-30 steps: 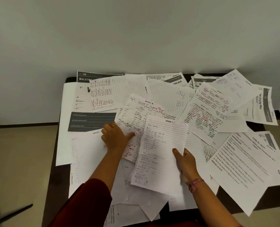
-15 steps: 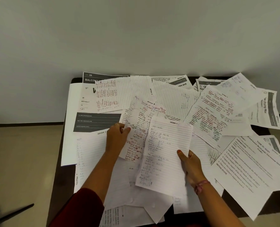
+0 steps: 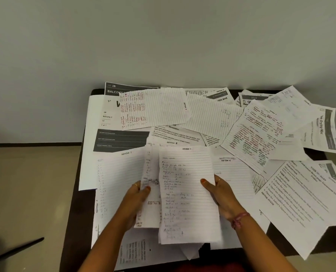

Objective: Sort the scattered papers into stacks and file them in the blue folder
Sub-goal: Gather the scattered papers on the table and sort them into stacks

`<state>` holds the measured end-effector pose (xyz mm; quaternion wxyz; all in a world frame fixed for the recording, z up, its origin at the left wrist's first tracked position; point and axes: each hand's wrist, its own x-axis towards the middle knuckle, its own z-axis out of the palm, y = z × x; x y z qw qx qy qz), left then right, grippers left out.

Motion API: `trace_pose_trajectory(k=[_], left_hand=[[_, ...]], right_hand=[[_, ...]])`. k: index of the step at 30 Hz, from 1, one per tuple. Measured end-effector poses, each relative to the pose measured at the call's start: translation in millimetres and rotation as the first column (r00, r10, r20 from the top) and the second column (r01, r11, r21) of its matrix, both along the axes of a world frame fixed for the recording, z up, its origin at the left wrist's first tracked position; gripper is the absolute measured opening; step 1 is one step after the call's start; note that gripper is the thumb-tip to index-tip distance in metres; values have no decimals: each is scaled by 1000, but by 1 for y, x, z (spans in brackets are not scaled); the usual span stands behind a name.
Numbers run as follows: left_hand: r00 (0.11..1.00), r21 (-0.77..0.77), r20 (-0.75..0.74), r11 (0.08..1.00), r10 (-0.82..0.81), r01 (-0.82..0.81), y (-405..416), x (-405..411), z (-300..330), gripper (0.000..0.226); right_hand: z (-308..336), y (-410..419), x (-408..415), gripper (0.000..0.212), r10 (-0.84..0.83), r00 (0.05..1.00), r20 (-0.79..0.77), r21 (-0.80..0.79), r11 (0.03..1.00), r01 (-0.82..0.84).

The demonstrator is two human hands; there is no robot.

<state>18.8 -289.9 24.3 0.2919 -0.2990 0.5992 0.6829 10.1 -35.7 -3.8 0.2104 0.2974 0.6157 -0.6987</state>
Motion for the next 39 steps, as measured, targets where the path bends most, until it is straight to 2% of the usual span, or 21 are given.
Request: trace_pose_trajectory(k=[4,9,14,29,35,39], left_hand=[[998,59,38,997,41,-43,0,15,-10,22],[998,-25,54,999,30,-29,2,21,-20,20],[999,-89,37,996,-7,10,0,25,-26,29],[997,-137,-70,990,-32,22,1,28,-35,28],[994,-146,-109,989,2,-18,5,29,-36,26],[992,-139,-118,989,33,-49,7,30,-32,27]], right_hand=[[-3,-9,4,20,67,997,-27,107,992,-63],[-14,-16,10,29,119,992,-35,244,964,-107],[-19,-28,12,39,41,997,-71,360,933,-13],[-30,-60,-8,36,92,992,-83,432,900,-48],[-35,-62,-11,42,215,971,-109,497,857,-134],[-69,-51,-15,55,323,941,-97,555,803,-218]])
